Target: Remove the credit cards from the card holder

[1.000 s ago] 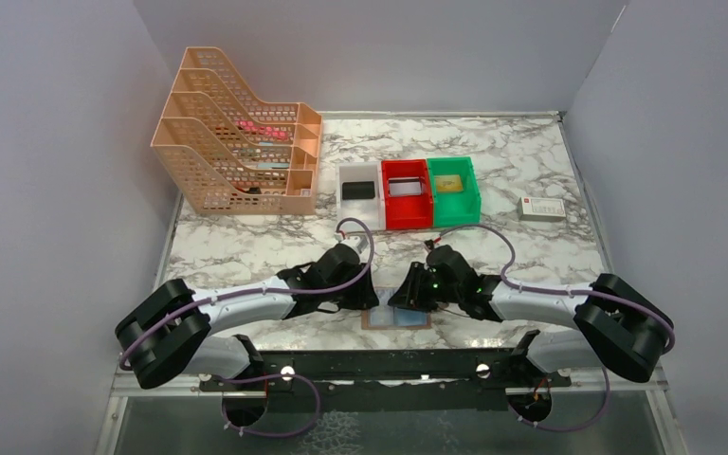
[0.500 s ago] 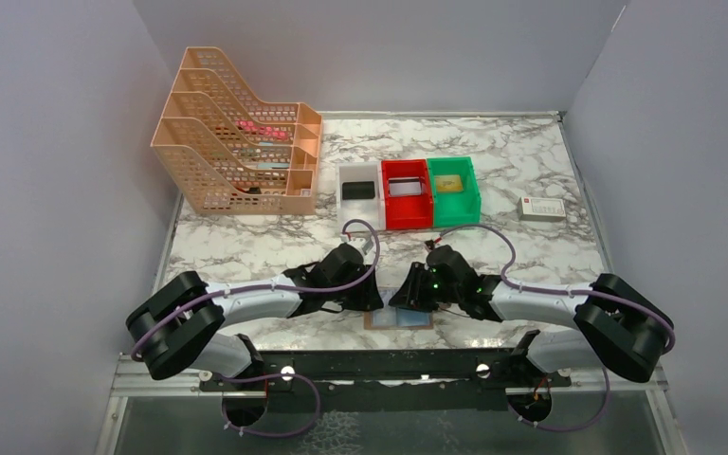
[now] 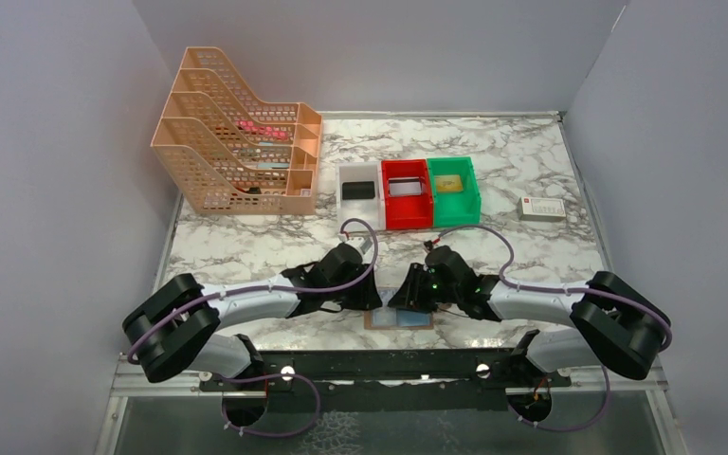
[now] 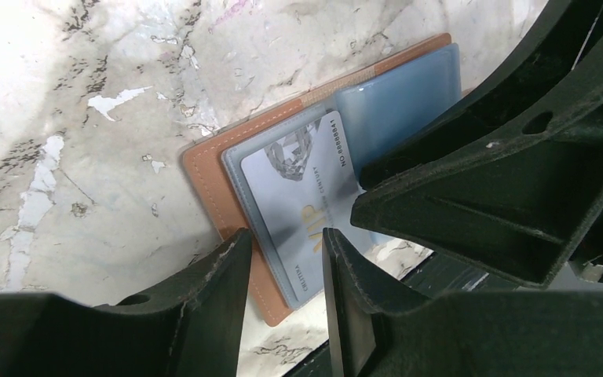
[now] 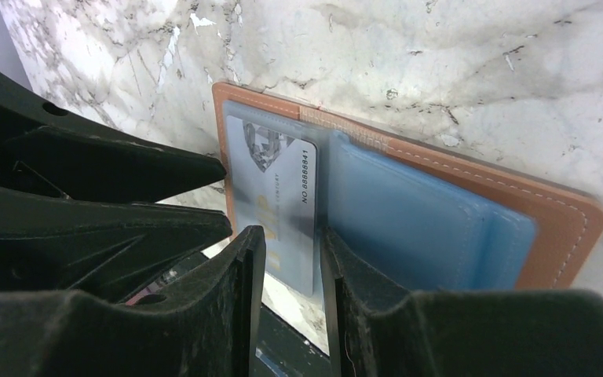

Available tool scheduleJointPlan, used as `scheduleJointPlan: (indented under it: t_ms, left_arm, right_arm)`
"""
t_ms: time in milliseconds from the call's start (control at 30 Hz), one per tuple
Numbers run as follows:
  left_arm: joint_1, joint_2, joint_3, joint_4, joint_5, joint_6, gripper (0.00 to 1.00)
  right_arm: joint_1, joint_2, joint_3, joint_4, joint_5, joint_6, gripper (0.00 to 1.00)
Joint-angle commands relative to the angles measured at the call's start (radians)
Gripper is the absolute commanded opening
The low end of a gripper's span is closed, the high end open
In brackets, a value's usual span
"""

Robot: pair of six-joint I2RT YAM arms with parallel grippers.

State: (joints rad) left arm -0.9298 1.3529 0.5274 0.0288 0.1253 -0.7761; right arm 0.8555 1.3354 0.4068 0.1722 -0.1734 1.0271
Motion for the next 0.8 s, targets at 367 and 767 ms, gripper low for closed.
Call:
scheduleJointPlan:
  t_ms: [367,767]
  left_arm:
    - [-0.006,-0.014,0.040,0.030,0.032,0.026,0.43]
    - [-0.007,0.037,0.018,0.066,0.054,0.012,0.43]
  right_arm:
    - [-0.001,-0.124,0.058,-0.231,0.177,-0.047,0.38]
    - [-0.001,-0.129,0.043,-0.211,0.147,-0.072,0.45]
